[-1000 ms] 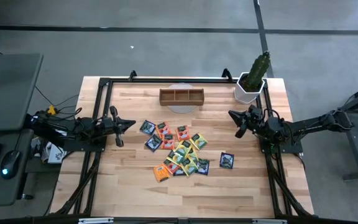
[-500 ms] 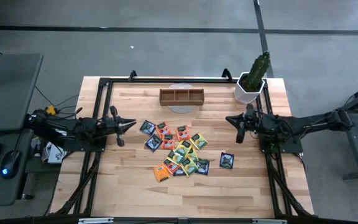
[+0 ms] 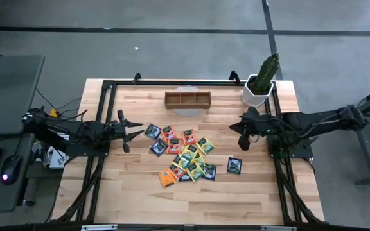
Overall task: Pick & Place Tea
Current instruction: Put the yellow tea sachet in the center of the organizer
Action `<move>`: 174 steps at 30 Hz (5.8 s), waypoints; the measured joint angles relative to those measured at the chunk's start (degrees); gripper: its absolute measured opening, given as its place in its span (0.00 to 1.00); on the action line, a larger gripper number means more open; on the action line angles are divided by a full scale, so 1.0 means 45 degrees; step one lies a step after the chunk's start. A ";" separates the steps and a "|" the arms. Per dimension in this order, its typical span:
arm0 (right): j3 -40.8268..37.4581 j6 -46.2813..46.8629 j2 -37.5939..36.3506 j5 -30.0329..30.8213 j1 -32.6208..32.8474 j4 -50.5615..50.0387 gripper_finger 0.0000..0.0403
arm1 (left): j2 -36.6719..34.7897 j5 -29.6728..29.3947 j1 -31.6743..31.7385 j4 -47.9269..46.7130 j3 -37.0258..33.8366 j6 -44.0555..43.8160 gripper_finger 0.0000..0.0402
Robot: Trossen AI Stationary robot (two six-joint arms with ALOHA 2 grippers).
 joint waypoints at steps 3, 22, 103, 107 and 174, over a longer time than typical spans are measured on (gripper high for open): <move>0.0133 0.1022 0.0914 -0.0414 -0.0097 0.0015 0.03 | 0.0946 -0.0061 0.0000 -0.0062 0.0682 -0.0010 0.32; 0.0161 0.1857 0.3472 -0.3558 -0.1547 0.1363 0.03 | 1.0232 0.6081 0.2453 0.0027 0.5133 -0.0928 0.32; 0.0161 0.0298 0.8024 -0.5208 -0.5154 0.2156 0.03 | 2.2354 0.8297 0.3400 -0.2677 1.5672 -0.0962 0.12; 0.0161 0.0052 0.8026 -0.5414 -0.5231 0.2244 0.03 | 2.2354 0.8222 0.3400 -0.2593 1.5672 -0.1004 0.02; 0.0119 0.2455 0.8047 -0.7409 -0.4766 0.4311 0.11 | 2.3763 0.5672 0.2667 -0.3524 1.5733 -0.2926 0.00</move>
